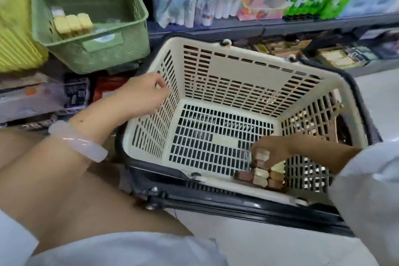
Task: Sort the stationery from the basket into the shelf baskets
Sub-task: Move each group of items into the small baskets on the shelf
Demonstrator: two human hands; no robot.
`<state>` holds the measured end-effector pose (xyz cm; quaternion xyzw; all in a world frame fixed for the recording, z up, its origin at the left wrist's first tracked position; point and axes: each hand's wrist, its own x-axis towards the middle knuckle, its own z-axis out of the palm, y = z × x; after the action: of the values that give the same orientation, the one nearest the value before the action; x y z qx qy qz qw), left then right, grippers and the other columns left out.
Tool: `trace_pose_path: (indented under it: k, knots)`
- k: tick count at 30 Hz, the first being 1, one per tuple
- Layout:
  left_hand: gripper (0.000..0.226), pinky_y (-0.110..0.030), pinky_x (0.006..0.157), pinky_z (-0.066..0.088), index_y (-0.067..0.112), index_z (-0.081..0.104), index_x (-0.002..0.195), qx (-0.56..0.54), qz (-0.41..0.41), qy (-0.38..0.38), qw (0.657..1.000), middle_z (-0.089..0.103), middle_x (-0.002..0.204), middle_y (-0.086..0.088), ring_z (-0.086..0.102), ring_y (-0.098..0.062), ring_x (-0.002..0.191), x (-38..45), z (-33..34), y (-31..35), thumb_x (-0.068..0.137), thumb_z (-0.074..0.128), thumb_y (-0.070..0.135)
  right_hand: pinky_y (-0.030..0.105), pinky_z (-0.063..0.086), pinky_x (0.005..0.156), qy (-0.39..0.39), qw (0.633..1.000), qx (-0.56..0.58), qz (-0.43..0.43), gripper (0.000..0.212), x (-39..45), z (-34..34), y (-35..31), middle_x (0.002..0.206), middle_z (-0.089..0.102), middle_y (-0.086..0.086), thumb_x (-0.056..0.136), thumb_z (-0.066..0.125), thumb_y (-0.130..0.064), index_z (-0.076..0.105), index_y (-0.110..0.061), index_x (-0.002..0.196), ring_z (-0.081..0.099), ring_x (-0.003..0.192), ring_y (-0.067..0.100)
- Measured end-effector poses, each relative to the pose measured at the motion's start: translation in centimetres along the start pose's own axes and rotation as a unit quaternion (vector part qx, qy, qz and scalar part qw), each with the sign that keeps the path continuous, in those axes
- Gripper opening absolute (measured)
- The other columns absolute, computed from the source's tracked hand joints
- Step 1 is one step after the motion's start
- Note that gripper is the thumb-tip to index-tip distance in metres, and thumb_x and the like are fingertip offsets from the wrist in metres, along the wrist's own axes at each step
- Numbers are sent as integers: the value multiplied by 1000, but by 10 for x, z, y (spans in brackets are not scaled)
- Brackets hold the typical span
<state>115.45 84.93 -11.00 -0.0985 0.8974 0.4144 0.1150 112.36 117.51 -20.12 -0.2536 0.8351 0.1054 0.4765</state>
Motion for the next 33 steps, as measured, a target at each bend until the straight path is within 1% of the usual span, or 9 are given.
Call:
trace_pose_path:
  k: [4,7,12,18,22,25,27,30,33]
  knots:
    - [11,-45,80,56,23,55,96,6,-16,36,999,64,86,-7,67,-25,83,3,-10,-10,90,48,29,35,40,100,49,999,-13,-7,80,14,20,-3,134,33,5,77,66,-50,26,-23,141,41,121,24]
    - [9,-37,72,57,26,55,86,-18,-13,47,999,63,87,-4,66,-19,81,5,-14,-16,91,48,29,40,42,99,91,993,-74,-5,89,27,27,-9,134,32,4,72,64,-60,23,-22,141,42,119,23]
    - [13,-38,74,57,30,55,80,-28,-7,51,998,65,85,-6,67,-19,77,5,-15,-19,90,47,28,38,42,97,136,988,-71,-3,80,28,16,-1,138,28,6,76,65,-50,25,-21,139,38,121,22]
    - [14,-37,75,57,32,55,79,-28,9,51,998,65,85,-2,67,-16,78,2,-16,-20,90,47,28,47,34,105,163,974,-147,51,84,36,33,-17,142,21,11,71,63,-44,20,-23,139,27,129,29]
    - [15,-40,82,55,34,54,80,-35,16,44,998,66,89,-1,66,-14,80,-4,-18,-16,91,46,27,40,37,102,194,978,-55,51,80,29,17,-25,129,33,8,69,65,-52,26,-23,132,34,118,23]
    - [16,-28,75,55,30,57,87,-109,19,38,993,66,96,-1,65,-12,83,-9,-16,-11,93,44,22,36,36,104,314,946,80,-26,83,11,-29,-44,126,34,6,69,71,-49,28,-18,132,35,119,21]
    - [16,-23,70,56,24,58,99,-199,-4,4,980,64,103,-3,65,-13,88,-14,-12,-6,95,43,22,25,33,103,396,903,125,-114,88,-7,-69,-68,124,35,3,63,72,-46,29,-15,133,37,116,15]
    - [29,-38,79,56,16,53,116,-363,-60,-73,927,61,112,-9,63,-21,96,-21,-9,2,97,41,33,-1,27,89,430,856,165,-235,89,-37,-119,-117,115,25,-18,60,70,-50,22,-31,133,34,102,-13]
    - [42,-46,69,56,16,57,116,-526,-86,-135,835,66,102,-10,66,-24,89,-26,-19,6,94,38,46,5,27,99,434,832,130,-320,96,-48,-148,-158,123,28,-10,62,76,-40,20,-25,138,32,115,-2]
